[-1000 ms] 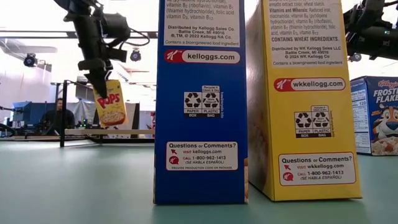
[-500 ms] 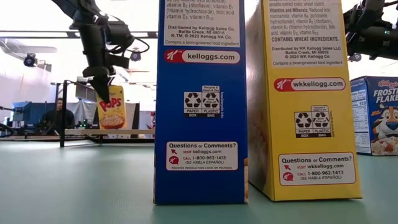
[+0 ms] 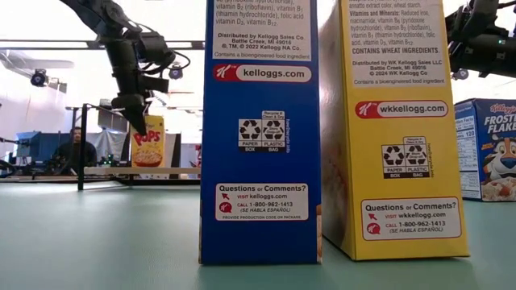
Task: Stack cereal on shelf
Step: Put the middle yellow box cereal on the shelf, then put the middle pink cereal box on the shelf
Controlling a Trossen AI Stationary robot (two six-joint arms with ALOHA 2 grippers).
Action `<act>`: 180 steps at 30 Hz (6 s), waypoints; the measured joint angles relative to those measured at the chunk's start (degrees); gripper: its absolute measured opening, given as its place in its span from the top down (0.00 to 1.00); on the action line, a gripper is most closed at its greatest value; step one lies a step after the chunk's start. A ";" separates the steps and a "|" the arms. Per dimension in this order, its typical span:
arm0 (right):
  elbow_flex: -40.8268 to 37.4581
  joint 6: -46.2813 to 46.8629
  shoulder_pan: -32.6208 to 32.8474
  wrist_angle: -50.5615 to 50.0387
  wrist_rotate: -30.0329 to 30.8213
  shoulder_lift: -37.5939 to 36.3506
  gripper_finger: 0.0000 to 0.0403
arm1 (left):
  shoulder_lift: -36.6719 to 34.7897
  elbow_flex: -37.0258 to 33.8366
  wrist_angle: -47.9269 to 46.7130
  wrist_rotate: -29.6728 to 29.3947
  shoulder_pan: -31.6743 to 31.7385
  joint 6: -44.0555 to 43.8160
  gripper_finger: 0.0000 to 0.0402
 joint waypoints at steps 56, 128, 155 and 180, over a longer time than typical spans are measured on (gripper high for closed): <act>0.00 0.00 -0.02 0.01 0.00 -0.01 0.42 | 11.94 14.14 -11.65 11.35 7.89 -3.90 0.54; 0.00 0.00 0.00 0.01 0.00 0.00 0.42 | 11.72 15.96 -3.19 6.61 6.18 -0.21 0.49; 0.00 0.00 -0.02 0.01 0.00 0.01 0.42 | 11.84 15.93 -3.41 1.26 6.18 -1.65 0.49; 0.00 0.00 -0.02 0.01 0.00 -0.01 0.42 | 11.71 21.87 -8.15 2.74 5.01 -8.43 0.41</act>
